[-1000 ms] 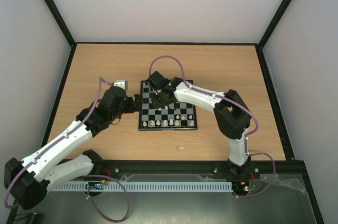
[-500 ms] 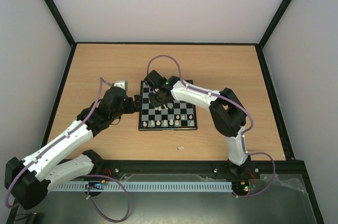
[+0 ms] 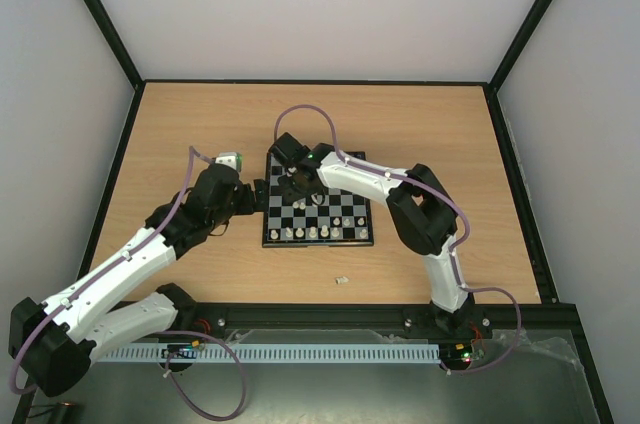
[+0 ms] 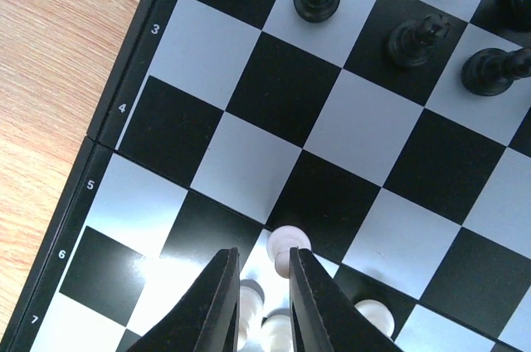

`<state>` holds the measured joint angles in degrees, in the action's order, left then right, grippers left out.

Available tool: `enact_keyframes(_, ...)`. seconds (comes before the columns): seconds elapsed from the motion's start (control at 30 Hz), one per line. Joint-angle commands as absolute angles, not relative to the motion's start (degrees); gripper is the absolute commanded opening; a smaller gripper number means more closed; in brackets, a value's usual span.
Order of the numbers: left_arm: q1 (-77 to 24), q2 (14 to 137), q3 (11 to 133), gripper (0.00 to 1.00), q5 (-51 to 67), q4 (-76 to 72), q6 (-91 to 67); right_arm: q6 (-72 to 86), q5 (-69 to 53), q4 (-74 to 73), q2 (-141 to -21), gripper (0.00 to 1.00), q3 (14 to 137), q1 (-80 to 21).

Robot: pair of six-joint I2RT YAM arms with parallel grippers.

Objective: Set up the chess pieces on the board
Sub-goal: Pick up the chess piece from the chessboard.

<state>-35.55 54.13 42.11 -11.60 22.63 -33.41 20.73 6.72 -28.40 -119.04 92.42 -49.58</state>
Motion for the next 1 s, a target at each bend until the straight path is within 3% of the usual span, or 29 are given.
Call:
enact_keyframes(0.0,-35.2,53.5,41.6,0.99,-11.6,22.9,-33.0,20.1,8.1,-31.5,-120.6,0.18,93.9,-49.9)
enact_keyframes(0.37,-35.2,53.3,41.6,1.0,-11.6,22.9,-33.1,20.0,9.9,-31.9,-121.2,0.15,93.8,-49.9)
enact_keyframes(0.5,-35.2,53.4,41.5,1.0,-11.6,22.9,-33.1,20.0,10.1,-31.9,-121.5,0.25,94.0,-49.9)
enact_keyframes(0.7,-35.1,53.7,41.6,0.99,-11.4,22.6,-33.1,20.0,10.3,-31.9,-121.6,0.26,94.0,-49.9)
enact_keyframes(0.97,-35.2,53.2,41.5,0.99,-11.4,22.7,-33.3,19.8,9.8,-31.6,-121.0,0.08,93.6,-49.9)
